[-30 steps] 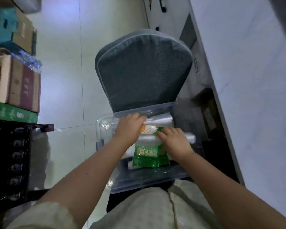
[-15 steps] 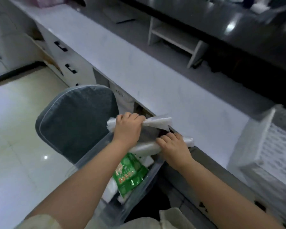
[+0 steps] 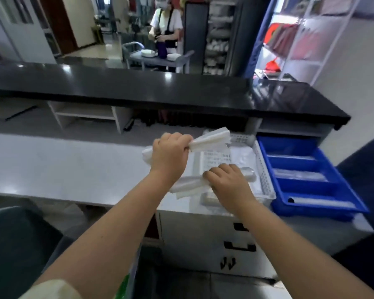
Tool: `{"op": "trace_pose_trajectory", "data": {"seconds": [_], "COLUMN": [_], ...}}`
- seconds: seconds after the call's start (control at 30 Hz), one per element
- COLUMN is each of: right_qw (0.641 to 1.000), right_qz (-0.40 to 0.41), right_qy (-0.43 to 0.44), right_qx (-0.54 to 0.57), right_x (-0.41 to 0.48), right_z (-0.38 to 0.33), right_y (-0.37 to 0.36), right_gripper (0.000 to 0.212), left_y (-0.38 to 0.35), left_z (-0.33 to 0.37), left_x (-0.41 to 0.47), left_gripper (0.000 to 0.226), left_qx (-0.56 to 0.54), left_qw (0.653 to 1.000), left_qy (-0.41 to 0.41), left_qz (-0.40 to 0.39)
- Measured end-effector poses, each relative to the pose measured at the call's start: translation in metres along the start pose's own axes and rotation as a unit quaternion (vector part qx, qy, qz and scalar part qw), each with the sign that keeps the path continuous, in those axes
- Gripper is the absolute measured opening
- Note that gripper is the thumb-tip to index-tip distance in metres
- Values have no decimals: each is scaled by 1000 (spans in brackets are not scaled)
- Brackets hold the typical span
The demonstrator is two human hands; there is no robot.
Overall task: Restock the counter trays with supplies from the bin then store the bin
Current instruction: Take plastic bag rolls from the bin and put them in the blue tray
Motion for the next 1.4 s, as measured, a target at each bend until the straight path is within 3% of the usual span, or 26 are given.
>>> {"op": "trace_pose_trajectory", "data": {"seconds": [0.27, 0.5, 0.7, 0.93, 1.13, 1.4], "right_qw": [994, 989, 986, 982, 980, 974], "right_qz": [15, 2, -6, -44, 3, 13], "right_qy": [-110, -139, -152, -172, -195, -216], "right_qx": [11, 42, 70, 66, 46, 65], "right_x": [-131, -210, -212, -156, -113, -89], "right_z": [153, 263, 319, 359, 383, 403], "right_y": [17, -3, -31, -66, -83, -106], "right_gripper": [42, 26, 25, 31, 20, 13], "left_y": [-97, -192, -233, -280, -317, -339], "left_z": [173, 268, 279, 270, 264, 258], "left_x": [65, 102, 132, 195, 230, 239], "left_gripper": [20, 24, 20, 26, 26, 28], "left_qx": [-36, -34, -41, -31, -42, -99], "left_qw": [995, 989, 986, 974, 950, 933], "left_qy": [-88, -82, -75, -88, -99, -98], "left_qz": [-41, -118, -144, -208, -292, -333]}}
Point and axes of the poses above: each hand's wrist, its own x-axis towards the middle knuckle, its own y-axis out of the back of the hand, z = x × y, the point moved 2 cm from there along x, towards the middle knuckle, and after that the axes turned 15 degrees about -z, right-handed, at the moved point
